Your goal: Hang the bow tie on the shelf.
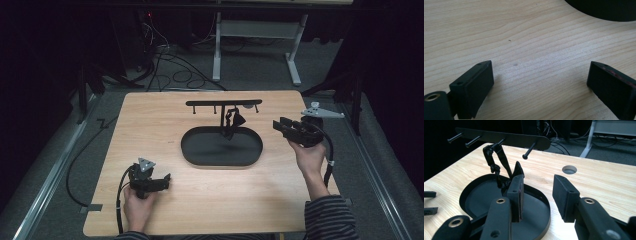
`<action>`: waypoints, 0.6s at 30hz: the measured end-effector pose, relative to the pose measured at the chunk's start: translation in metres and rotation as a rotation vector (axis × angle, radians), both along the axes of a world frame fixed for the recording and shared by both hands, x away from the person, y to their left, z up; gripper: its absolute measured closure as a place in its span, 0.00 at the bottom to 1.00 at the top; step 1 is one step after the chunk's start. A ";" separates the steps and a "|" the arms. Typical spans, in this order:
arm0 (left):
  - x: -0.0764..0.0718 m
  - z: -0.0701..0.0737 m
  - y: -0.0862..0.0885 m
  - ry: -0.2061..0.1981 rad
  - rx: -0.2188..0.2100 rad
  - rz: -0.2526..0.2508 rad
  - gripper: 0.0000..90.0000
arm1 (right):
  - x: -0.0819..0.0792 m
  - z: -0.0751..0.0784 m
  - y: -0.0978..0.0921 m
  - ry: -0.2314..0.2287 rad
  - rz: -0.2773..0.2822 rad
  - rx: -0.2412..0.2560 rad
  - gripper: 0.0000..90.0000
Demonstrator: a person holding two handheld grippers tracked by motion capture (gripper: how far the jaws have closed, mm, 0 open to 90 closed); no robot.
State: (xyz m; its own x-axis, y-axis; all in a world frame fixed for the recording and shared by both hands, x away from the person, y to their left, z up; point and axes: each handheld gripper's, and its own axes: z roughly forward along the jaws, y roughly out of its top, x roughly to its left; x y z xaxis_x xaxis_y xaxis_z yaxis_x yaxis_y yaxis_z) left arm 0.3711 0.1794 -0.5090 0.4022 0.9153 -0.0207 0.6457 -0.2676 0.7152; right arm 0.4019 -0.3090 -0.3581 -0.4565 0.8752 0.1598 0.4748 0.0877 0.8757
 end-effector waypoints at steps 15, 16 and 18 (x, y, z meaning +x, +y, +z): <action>0.000 0.000 0.000 0.000 0.000 0.000 0.08 | -0.016 -0.015 -0.013 0.016 -0.020 0.013 0.69; 0.000 0.000 0.000 0.000 0.000 0.000 0.08 | -0.018 -0.016 -0.013 0.018 -0.022 0.014 0.69; 0.000 0.000 0.000 0.000 0.000 0.000 0.08 | -0.019 -0.019 -0.015 0.018 -0.023 0.014 0.69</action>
